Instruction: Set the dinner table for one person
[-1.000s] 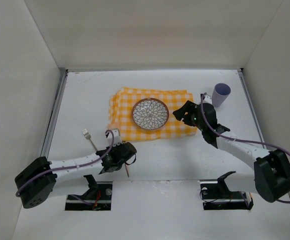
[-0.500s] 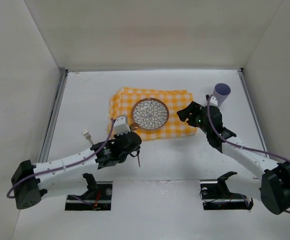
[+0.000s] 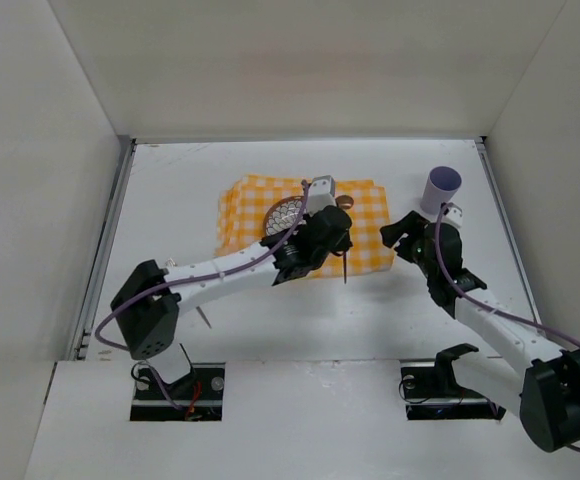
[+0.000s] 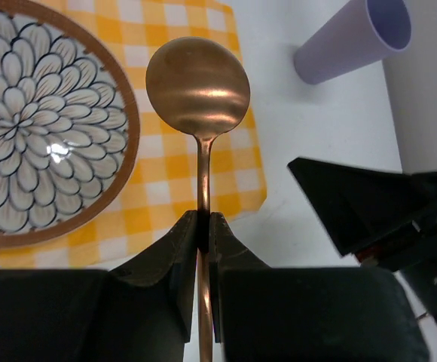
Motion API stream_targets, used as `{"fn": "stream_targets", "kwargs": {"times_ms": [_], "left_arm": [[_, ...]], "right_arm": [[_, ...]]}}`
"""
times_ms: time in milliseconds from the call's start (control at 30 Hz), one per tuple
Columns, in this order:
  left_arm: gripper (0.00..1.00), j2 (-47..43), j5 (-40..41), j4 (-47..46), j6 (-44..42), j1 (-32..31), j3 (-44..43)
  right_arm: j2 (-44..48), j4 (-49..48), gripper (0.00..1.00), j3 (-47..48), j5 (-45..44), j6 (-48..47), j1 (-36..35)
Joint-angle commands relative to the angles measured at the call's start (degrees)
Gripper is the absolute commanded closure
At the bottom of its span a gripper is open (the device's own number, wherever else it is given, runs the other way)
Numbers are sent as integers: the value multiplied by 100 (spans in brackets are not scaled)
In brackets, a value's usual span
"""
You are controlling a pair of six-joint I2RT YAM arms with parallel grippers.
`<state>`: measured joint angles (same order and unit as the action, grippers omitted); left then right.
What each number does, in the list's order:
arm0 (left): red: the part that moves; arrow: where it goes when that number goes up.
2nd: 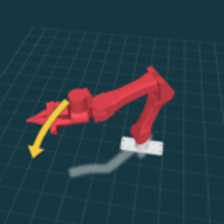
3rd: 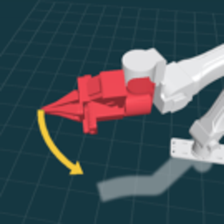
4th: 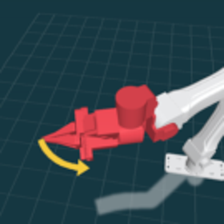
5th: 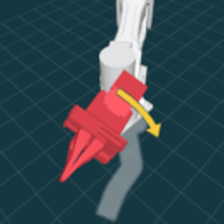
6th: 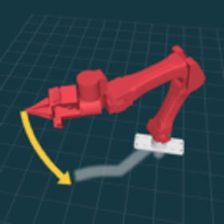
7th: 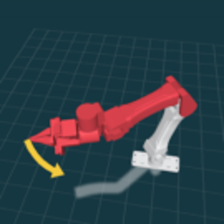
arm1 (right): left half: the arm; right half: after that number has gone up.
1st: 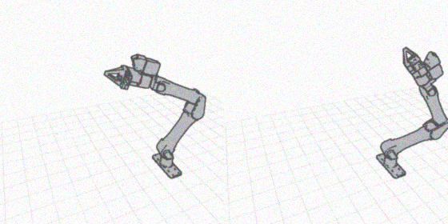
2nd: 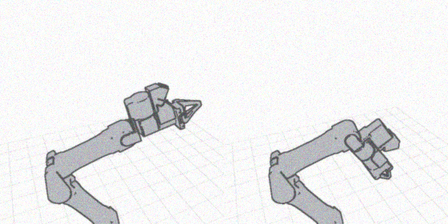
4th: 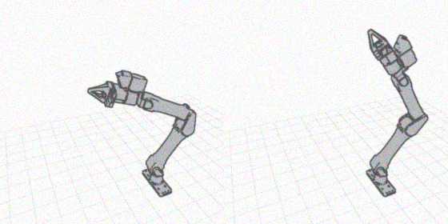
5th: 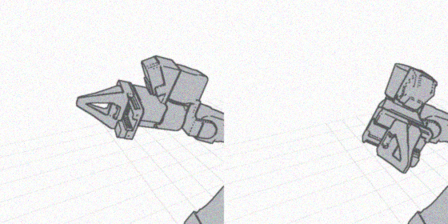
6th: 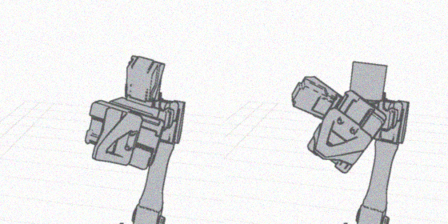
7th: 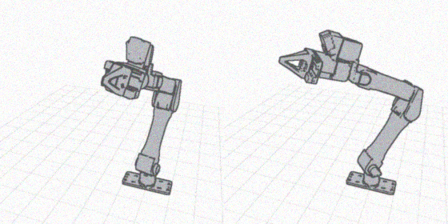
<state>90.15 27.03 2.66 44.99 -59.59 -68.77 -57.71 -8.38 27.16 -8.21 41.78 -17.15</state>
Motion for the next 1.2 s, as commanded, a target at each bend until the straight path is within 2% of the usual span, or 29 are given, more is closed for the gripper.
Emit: {"fn": "stream_targets", "kwargs": {"times_ms": [0,233,467,967,1167], "left_arm": [[97,580,-92,-362,-386,127,-706],[97,1987,-40,-573,-254,356,-1586],[97,2779,-48,-547,-263,593,-2078],[95,3509,-198,-520,-272,726,-2465],[89,3615,-163,-512,-228,699,-2431]], "right_arm": [[164,-225,28,-61,-93,58,67],[287,-252,28,-184,-225,111,172],[305,-252,28,-211,-339,111,181],[181,-313,28,-184,-295,111,146],[296,-322,27,-202,-392,76,146]]}}
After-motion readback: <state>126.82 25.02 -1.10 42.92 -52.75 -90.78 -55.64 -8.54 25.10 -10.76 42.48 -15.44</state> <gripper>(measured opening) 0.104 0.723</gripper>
